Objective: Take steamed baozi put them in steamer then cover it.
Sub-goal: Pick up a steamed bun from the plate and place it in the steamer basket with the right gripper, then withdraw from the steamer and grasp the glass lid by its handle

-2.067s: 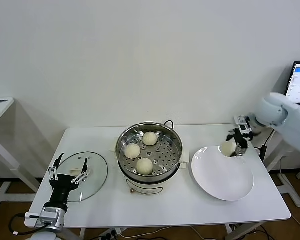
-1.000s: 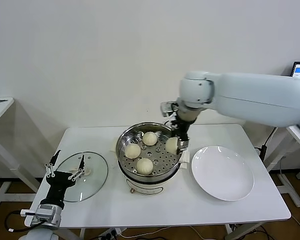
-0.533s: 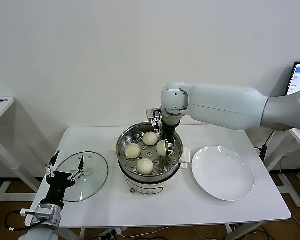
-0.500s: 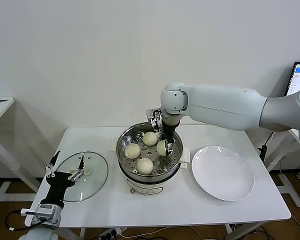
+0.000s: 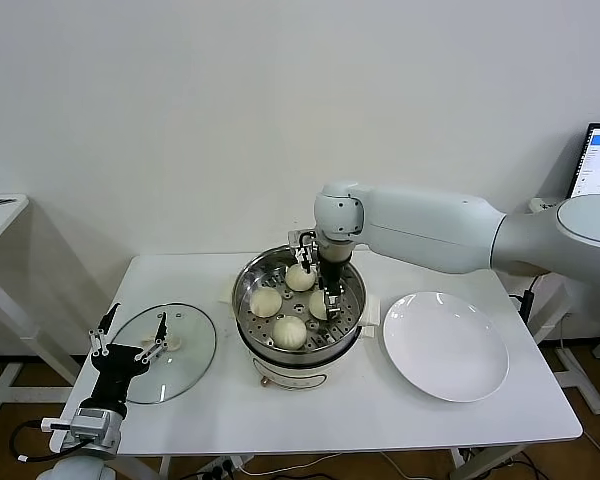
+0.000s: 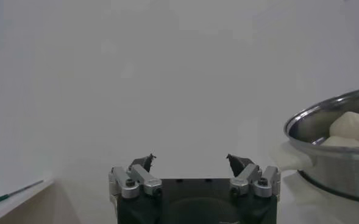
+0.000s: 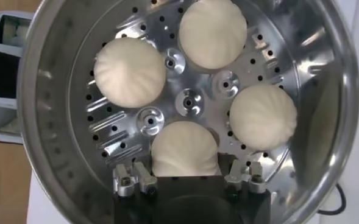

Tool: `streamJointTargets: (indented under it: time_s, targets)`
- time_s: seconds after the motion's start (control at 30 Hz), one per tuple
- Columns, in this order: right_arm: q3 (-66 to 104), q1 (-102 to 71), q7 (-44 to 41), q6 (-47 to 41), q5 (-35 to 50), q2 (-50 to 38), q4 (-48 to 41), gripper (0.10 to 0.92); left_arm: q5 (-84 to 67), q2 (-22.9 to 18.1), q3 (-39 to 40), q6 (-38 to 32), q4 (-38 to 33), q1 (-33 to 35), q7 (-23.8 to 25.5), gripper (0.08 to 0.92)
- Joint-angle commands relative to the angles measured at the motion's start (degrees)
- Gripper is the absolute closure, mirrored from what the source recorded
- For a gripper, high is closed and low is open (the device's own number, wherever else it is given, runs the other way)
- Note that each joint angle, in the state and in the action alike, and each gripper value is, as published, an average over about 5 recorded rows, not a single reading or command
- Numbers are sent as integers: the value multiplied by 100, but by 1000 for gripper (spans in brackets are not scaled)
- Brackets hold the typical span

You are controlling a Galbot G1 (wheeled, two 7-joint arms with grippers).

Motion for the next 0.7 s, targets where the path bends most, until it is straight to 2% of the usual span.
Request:
streamJointTargets:
  time_s: [0.03,0.17,0.47,0.57,0.7]
  targets:
    - [248,-106,12,42,12,-144,-11,263,0,-8,11,11,30,-15,-8,177]
    - [438,234,-66,82,160,-613,216,209,3,-15,41,34,48,-28,-21,177]
    - [1694,387,-127,195,411,-2391,1030,203,-5,-51,57,146,116,-137,-41,177]
    - [2865,-364,216,334,506,-3048,1420,203,-68,-116,-5,203,205,-226,-48,177]
    - [4547,-1598,1301,678,938,-3868,2039,203,-139,-152,15,274,155,-249,-34,177]
